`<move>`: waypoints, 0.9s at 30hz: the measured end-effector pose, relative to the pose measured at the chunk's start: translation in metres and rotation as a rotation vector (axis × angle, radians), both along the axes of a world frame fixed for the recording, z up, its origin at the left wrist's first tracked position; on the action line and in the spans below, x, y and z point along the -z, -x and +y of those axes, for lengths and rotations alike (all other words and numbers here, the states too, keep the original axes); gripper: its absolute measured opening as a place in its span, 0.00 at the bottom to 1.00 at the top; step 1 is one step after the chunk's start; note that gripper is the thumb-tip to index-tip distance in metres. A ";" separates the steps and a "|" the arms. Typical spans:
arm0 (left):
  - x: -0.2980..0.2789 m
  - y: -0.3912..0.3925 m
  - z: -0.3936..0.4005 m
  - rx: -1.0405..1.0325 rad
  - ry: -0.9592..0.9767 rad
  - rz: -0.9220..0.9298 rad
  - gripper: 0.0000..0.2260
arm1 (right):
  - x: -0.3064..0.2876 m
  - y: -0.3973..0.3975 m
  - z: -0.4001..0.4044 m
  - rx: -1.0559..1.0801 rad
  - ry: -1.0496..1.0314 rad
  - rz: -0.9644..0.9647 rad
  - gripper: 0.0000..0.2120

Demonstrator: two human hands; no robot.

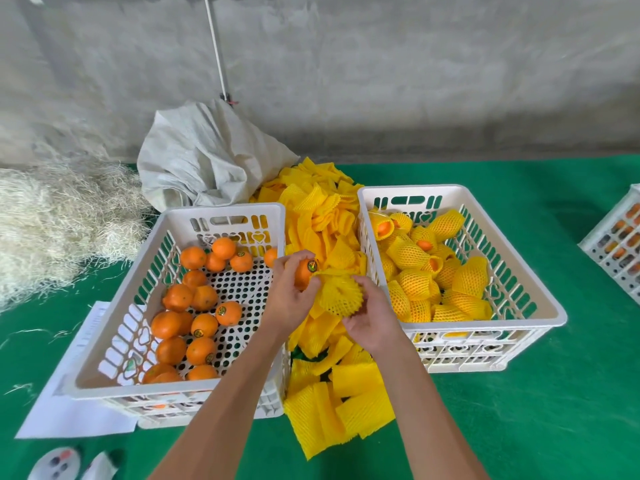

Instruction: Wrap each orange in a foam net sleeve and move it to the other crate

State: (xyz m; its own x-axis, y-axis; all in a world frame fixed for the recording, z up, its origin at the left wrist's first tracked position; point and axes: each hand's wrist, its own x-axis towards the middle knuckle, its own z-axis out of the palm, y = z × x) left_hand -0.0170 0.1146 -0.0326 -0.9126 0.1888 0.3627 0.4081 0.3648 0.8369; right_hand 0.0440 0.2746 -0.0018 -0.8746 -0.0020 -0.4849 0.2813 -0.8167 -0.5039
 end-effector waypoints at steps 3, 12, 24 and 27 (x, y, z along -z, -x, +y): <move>-0.002 -0.002 0.000 0.005 0.045 -0.029 0.15 | -0.007 0.005 0.009 -0.075 -0.086 -0.034 0.16; -0.020 0.007 0.006 0.111 -0.275 -0.225 0.10 | -0.021 0.033 0.029 -0.120 -0.220 0.119 0.23; -0.031 0.070 0.036 -0.066 -0.554 -0.453 0.19 | -0.012 0.141 0.046 -0.068 -0.357 0.149 0.10; -0.029 0.093 0.049 -0.034 -0.600 -0.463 0.20 | -0.002 0.167 0.046 -0.088 -0.393 0.188 0.14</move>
